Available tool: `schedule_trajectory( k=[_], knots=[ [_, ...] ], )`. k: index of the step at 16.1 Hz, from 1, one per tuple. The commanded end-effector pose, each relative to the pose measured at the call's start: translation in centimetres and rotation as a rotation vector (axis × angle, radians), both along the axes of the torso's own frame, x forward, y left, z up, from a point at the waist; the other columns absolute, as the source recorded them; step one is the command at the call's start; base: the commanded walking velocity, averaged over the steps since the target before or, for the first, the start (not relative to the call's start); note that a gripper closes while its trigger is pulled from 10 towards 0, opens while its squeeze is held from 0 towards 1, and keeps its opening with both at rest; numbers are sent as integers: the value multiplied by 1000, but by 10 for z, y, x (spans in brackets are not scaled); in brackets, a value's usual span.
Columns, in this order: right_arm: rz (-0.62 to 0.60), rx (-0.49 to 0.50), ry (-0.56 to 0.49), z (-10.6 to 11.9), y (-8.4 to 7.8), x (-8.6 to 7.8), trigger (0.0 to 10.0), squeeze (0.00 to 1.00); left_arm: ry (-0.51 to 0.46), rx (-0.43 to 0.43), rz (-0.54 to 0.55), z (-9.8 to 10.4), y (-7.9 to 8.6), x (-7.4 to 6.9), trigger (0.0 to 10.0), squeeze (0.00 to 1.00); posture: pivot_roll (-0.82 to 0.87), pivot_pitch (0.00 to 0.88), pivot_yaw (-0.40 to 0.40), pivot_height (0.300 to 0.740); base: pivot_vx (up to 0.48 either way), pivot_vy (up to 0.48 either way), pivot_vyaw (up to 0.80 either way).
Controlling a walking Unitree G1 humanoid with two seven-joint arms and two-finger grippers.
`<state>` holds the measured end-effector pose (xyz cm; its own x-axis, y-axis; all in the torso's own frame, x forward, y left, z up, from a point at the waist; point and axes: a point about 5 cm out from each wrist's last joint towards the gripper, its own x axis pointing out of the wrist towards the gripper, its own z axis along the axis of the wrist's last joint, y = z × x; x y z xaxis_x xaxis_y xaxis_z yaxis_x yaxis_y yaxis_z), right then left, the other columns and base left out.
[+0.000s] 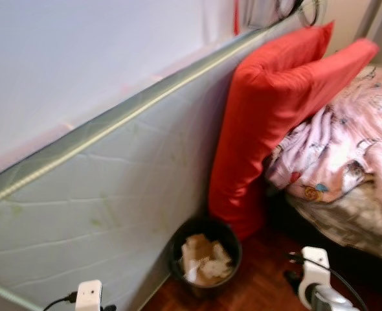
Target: Clean up the room
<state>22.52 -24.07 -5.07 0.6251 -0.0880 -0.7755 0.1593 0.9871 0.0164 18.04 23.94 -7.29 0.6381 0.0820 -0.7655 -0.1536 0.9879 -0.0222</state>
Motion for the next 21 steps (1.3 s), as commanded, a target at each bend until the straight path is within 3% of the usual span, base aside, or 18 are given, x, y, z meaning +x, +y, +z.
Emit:
schedule_trajectory(
  k=[1, 21],
  knots=[
    [2, 16, 2, -2, 6, 0, 10000, 0, 33, 19, -12, -2, 5, -7, 10000, 0, -60, 0, 46, 740, 0, -266, 0],
    [-7, 18, -11, 0, 6, 3, 10000, 0, 27, 14, -6, -2, 4, -5, 10000, 0, -61, 0, 37, 740, 0, -263, 0]
  ],
)
